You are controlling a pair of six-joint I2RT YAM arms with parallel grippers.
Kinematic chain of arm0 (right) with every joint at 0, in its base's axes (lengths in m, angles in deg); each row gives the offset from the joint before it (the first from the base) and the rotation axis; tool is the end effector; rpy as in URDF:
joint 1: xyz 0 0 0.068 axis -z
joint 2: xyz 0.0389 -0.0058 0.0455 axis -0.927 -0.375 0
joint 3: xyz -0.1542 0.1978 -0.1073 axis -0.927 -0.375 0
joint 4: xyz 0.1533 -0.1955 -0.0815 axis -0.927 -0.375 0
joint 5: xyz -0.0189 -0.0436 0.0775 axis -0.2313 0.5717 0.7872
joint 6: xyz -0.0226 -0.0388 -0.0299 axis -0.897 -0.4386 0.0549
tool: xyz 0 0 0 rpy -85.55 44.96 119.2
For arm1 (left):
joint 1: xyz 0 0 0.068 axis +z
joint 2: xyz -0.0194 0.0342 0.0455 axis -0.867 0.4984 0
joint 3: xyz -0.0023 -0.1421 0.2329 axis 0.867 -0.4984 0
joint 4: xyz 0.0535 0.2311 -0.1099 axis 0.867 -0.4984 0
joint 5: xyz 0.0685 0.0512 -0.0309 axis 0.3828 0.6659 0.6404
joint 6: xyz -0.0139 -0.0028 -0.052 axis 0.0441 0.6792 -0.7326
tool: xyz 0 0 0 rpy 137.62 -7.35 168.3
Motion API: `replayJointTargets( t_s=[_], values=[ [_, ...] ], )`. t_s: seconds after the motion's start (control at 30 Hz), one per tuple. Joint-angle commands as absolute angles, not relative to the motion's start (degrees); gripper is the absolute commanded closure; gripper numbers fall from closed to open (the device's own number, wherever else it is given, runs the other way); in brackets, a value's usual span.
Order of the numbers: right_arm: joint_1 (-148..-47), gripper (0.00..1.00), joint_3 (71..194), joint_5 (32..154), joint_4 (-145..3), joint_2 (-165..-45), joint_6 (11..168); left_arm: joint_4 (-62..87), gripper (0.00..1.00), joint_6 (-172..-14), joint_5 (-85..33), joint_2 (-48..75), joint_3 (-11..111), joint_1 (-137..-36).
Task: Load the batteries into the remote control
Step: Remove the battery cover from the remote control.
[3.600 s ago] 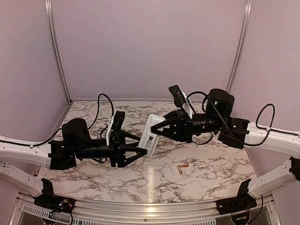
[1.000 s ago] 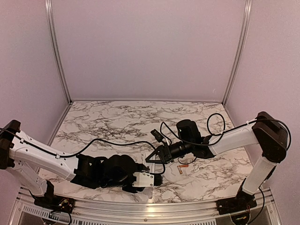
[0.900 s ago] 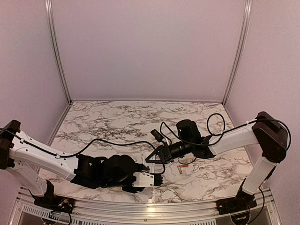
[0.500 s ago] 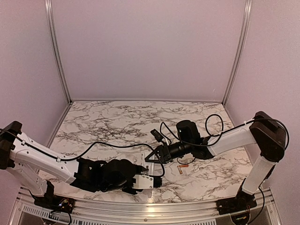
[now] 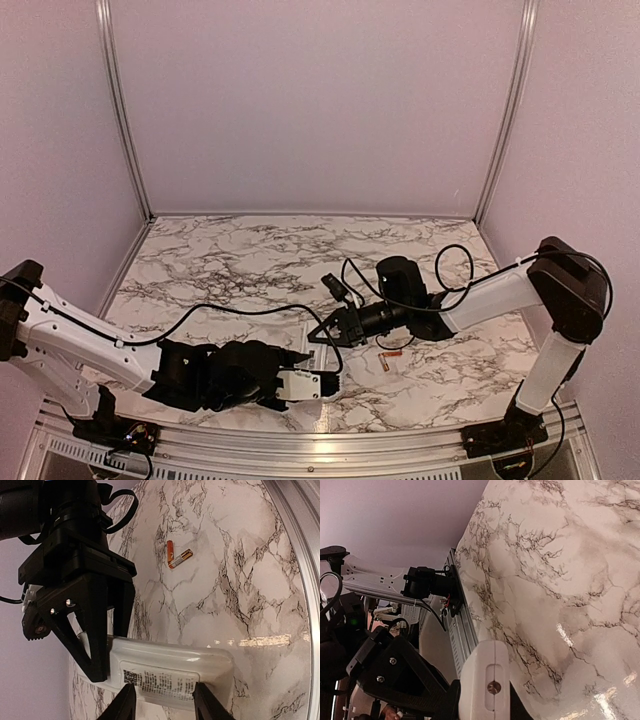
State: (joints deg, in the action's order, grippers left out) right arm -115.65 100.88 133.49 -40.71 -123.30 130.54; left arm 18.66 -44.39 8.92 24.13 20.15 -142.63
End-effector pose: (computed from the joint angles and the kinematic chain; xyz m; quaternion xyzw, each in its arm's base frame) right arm 0.2096 0.2699 0.1663 -0.2213 0.7688 0.5955 0.0730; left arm 0.0555 -0.3021 0.1900 0.6935 0.5284 0.0131 0.4896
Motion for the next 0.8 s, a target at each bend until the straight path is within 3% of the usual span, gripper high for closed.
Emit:
replayJointTargets(
  t_s=[0.0,0.2,0.4,0.77],
  values=[
    [-114.92,1.00,99.87,135.29,-43.01,-123.81,131.12,22.50,0.58,-44.30,13.56,21.76,19.64,-141.61],
    [-113.65,1.00,100.33,135.05,-44.25,-123.99,130.42,22.54,0.57,-44.15,13.06,21.47,19.45,-141.67],
    [-113.24,1.00,100.60,135.20,-44.56,-123.55,130.28,18.80,0.47,-44.83,2.86,19.94,19.37,-141.69],
    [-114.28,1.00,101.28,136.04,-44.59,-122.95,130.20,15.65,0.45,-45.31,1.22,23.70,21.94,-141.70]
  ],
)
